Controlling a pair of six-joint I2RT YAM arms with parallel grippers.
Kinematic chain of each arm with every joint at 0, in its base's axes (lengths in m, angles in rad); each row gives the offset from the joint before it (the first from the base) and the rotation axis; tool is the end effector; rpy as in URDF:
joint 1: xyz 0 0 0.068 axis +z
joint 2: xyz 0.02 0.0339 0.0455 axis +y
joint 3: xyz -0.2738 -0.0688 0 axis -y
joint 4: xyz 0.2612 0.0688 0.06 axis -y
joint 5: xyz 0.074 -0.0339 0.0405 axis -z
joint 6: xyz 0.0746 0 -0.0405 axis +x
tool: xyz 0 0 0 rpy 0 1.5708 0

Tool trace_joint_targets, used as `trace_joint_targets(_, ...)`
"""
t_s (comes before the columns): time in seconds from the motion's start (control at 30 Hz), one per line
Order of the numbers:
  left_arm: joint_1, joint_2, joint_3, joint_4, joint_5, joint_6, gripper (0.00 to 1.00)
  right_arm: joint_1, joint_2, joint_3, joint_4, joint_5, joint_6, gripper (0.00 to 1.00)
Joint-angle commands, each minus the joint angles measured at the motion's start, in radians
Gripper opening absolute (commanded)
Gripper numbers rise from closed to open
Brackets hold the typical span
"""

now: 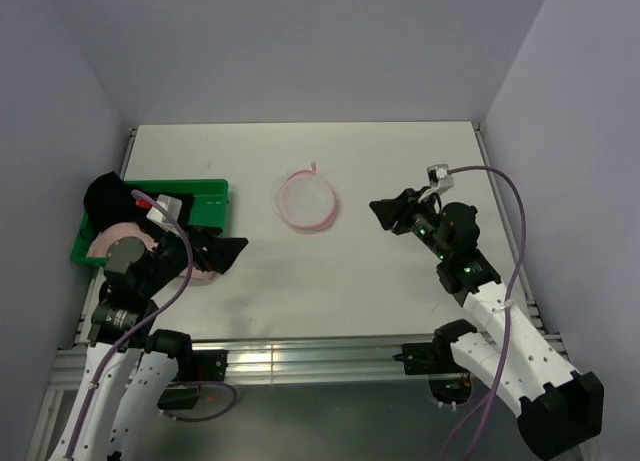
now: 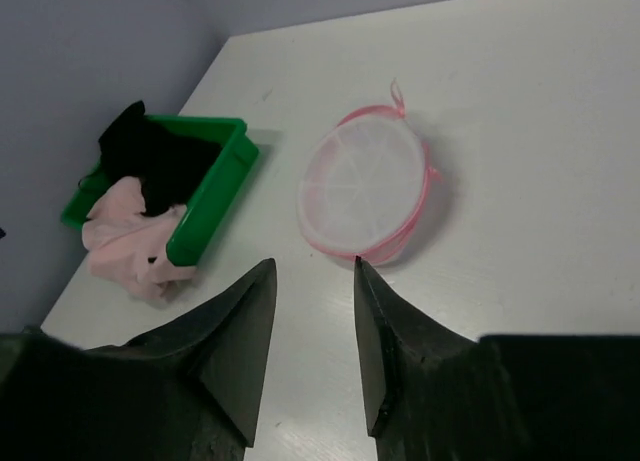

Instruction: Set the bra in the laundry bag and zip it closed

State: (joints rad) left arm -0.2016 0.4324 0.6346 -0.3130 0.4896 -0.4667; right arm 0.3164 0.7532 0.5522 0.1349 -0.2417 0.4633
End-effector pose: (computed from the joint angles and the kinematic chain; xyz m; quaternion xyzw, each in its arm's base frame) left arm 0.1441 -0.0652 0.3240 0.0647 0.7380 -0.3828 0.5520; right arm 0.2171 0.0899 0.2977 -0.0290 0.7289 0.3392 0.5940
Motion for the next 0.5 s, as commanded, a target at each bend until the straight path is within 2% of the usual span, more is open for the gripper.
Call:
trace_joint_targets(0.0, 0.005, 0.014, 0.025, 0.011, 0.020, 0.023, 0.99, 0.042, 0.064, 0.072, 0.023, -0.090, -0.046, 0.45)
trace_joint_targets(0.1, 0.007, -0.003, 0.022, 0.022, 0.026, 0.022, 0.99, 0.111, 0.135, 0.124, -0.046, -0.104, -0.093, 0.57)
trace_joint_targets(0.13, 0.008, -0.007, 0.022, 0.020, 0.023, 0.023, 0.99, 0.133, 0.155, 0.138, -0.058, -0.091, -0.124, 0.64)
trace_joint_targets(0.3, 0.011, -0.027, 0.016, 0.026, 0.033, 0.020, 0.99, 0.225, 0.348, 0.248, -0.084, 0.022, -0.175, 0.64)
trace_joint_targets(0.47, 0.016, -0.024, 0.011, 0.022, 0.010, 0.011, 0.99, 0.288, 0.549, 0.383, -0.127, 0.103, -0.236, 0.60)
